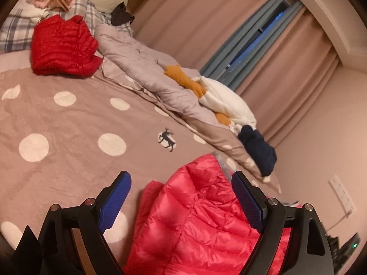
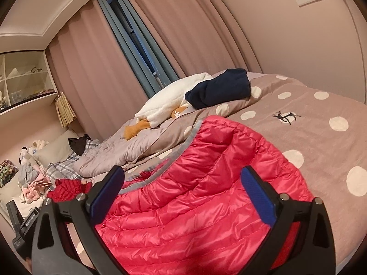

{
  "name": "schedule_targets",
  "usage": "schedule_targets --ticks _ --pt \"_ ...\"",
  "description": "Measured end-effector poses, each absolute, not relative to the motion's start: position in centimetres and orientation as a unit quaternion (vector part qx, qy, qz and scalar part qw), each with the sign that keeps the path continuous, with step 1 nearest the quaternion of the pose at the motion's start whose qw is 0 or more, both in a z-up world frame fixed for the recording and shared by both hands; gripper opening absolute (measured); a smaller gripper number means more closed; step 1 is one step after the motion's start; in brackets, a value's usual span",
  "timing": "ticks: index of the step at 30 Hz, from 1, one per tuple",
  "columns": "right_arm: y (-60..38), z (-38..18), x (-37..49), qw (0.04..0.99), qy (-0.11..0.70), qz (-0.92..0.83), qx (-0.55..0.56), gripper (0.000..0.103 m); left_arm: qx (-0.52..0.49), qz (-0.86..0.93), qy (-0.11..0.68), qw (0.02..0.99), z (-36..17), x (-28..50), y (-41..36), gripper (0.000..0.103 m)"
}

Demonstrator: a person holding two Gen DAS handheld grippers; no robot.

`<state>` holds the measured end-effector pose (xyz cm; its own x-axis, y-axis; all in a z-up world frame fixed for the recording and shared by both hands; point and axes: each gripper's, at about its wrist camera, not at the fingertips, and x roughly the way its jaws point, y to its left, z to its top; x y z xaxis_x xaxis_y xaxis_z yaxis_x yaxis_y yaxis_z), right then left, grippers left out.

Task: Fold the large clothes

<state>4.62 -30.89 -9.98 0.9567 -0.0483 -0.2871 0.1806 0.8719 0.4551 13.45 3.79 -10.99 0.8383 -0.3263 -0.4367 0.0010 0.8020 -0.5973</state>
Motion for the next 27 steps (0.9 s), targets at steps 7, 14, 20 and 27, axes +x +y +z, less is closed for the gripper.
schedule_targets --ticks 7,14,20,27 --pt "-31.5 -10.5 5.4 0.958 0.15 -0.063 0.237 0.103 -0.245 -0.083 0.3 0.918 -12.7 14.8 0.7 0.088" --pt "-31.6 -11.1 6.5 0.957 0.169 -0.065 0.226 0.103 -0.227 -0.096 0.304 0.92 -12.8 14.6 -0.8 0.088" --pt "-31.6 -11.6 7.2 0.956 0.184 -0.071 0.218 0.103 -0.233 -0.103 0.296 0.921 -12.6 14.6 -1.0 0.088" --pt "-31.6 -12.2 7.9 0.954 0.197 -0.074 0.211 0.103 -0.191 -0.071 0.277 0.939 -12.5 14.6 -1.9 0.1"
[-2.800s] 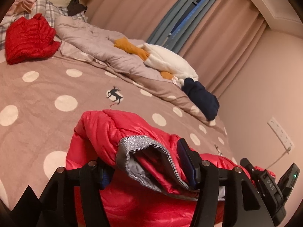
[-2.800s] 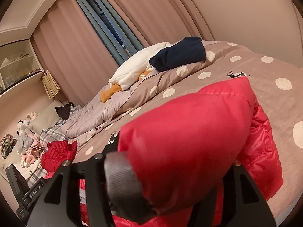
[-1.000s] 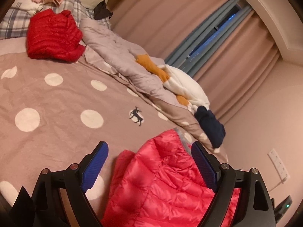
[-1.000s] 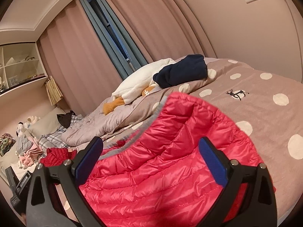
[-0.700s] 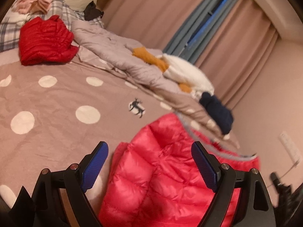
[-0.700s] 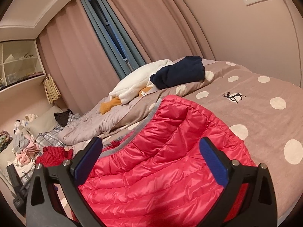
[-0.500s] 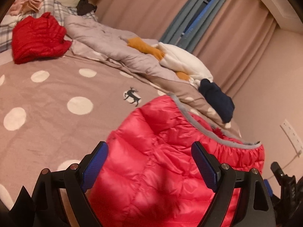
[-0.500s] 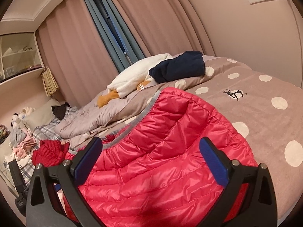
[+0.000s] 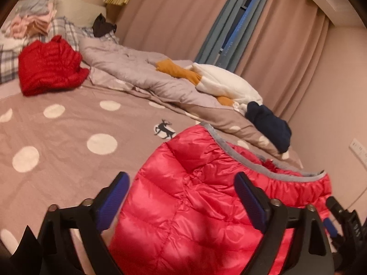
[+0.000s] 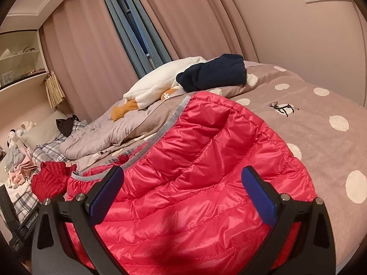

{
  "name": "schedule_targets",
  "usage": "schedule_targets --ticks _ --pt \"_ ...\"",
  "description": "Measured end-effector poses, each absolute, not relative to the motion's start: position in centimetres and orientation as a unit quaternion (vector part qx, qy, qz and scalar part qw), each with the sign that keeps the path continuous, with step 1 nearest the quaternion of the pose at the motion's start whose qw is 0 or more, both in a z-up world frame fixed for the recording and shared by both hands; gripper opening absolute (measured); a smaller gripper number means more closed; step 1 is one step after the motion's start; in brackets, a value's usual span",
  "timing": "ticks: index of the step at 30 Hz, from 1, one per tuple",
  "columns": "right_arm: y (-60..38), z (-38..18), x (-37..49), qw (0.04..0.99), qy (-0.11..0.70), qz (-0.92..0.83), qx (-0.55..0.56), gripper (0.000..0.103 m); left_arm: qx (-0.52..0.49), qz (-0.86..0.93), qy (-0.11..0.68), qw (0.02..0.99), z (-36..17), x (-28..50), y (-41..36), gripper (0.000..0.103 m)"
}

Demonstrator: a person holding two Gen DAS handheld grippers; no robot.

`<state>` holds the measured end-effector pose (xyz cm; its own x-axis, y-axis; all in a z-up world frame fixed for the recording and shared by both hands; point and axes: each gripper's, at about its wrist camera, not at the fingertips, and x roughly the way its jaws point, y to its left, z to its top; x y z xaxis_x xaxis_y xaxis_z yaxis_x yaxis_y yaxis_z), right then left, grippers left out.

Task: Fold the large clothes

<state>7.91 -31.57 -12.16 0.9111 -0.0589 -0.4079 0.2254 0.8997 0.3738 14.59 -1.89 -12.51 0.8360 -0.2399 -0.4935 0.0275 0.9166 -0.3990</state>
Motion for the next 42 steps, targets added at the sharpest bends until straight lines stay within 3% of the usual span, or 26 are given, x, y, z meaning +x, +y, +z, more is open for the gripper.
schedule_targets --ticks 8,18,23,31,42 --pt "-31.7 -14.3 10.2 0.95 0.231 -0.138 0.162 0.103 -0.131 -0.033 0.289 0.948 -15.6 16.6 -2.9 0.101" --pt "-33.1 -20.5 15.5 0.931 0.299 -0.17 0.127 0.103 -0.252 -0.101 0.389 0.881 -22.3 21.6 -1.0 0.102" --pt "-32.9 -20.9 15.9 0.927 0.312 -0.177 0.106 0.103 -0.216 -0.083 0.375 0.898 -22.0 21.0 -2.0 0.102" --pt "-32.2 -19.4 14.6 0.923 0.334 -0.158 0.106 0.103 -0.214 -0.029 0.354 0.91 -20.9 17.7 -0.3 0.102" --pt "-26.3 -13.1 10.1 0.927 0.364 -0.088 0.029 0.103 -0.334 0.046 0.317 0.886 -20.9 11.2 6.4 0.102"
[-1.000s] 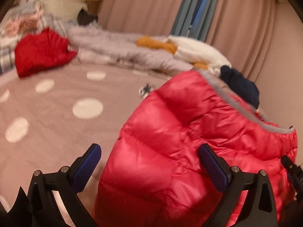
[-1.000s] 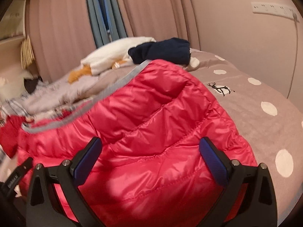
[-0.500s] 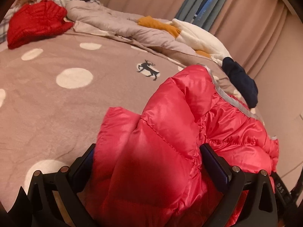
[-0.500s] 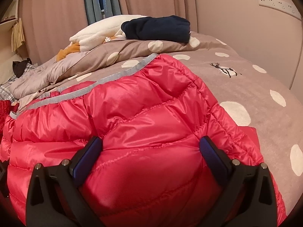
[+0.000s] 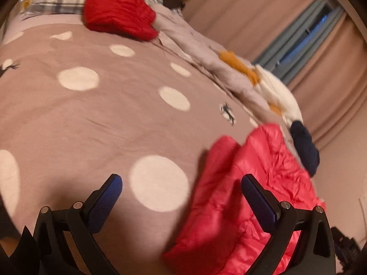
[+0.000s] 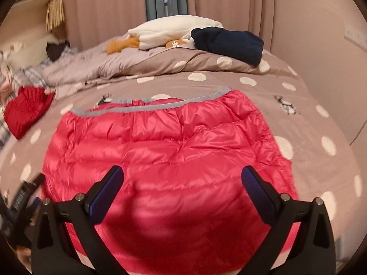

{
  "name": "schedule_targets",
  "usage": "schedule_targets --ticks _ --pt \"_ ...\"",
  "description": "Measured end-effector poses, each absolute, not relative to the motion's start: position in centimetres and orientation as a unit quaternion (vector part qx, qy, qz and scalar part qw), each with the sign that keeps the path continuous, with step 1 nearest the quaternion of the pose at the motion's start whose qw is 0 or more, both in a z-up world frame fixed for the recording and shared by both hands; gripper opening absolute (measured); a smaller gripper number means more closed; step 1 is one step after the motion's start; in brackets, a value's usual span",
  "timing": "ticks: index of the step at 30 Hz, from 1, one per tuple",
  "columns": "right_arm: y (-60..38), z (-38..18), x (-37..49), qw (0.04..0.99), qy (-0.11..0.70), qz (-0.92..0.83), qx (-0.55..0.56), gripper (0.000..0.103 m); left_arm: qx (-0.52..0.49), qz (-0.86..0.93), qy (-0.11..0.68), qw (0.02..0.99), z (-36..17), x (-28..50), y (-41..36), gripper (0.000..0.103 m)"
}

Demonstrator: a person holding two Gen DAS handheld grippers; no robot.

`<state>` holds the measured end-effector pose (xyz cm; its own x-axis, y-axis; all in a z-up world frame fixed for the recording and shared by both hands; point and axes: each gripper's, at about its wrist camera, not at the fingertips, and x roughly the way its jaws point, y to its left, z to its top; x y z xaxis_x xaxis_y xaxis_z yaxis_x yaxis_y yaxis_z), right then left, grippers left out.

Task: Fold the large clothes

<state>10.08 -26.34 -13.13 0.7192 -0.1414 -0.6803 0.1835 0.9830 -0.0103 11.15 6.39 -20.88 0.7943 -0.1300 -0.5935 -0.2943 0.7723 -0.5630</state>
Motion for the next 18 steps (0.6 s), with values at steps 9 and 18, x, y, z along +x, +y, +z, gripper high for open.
schedule_targets --ticks 9,18 --pt "-27.2 -13.2 8.8 0.917 0.382 -0.097 0.065 0.103 -0.362 -0.042 0.34 0.867 -22.6 9.9 5.9 0.102" --pt "-26.4 -13.9 9.0 0.909 0.402 -0.087 0.06 0.103 -0.411 -0.202 0.361 0.812 -23.5 12.0 3.5 0.102"
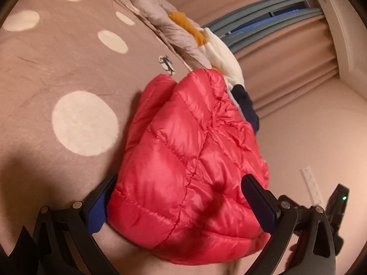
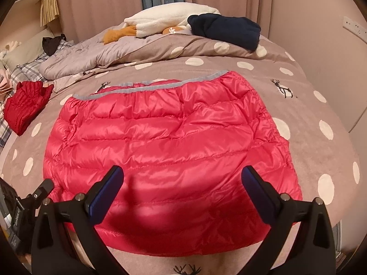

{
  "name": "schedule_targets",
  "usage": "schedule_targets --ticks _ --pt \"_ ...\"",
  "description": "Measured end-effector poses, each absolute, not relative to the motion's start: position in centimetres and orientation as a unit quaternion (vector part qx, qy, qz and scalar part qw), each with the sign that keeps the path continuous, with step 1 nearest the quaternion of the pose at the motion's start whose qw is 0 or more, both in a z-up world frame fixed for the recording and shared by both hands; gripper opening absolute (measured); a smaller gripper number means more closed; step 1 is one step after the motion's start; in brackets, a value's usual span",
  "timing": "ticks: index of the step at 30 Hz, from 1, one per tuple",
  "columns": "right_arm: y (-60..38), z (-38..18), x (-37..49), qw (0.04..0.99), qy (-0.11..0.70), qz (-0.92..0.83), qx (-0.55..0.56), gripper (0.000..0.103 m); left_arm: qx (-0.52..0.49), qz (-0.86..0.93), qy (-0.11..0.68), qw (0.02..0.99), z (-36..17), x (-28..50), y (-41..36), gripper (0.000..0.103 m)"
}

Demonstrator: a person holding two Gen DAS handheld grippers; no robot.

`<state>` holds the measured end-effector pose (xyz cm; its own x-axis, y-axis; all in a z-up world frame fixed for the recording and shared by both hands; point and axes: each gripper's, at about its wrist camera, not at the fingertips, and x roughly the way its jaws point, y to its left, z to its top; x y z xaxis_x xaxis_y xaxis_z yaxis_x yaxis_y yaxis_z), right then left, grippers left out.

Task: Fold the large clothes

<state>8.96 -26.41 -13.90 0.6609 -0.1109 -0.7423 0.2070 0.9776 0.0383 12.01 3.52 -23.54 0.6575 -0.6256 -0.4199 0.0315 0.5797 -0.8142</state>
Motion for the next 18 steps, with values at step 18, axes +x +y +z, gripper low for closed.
schedule_targets --ticks 18 --pt "-29.0 -17.7 11.0 0.884 0.44 -0.068 0.144 0.103 -0.478 -0.302 0.431 0.704 -23.7 12.2 3.6 0.102"
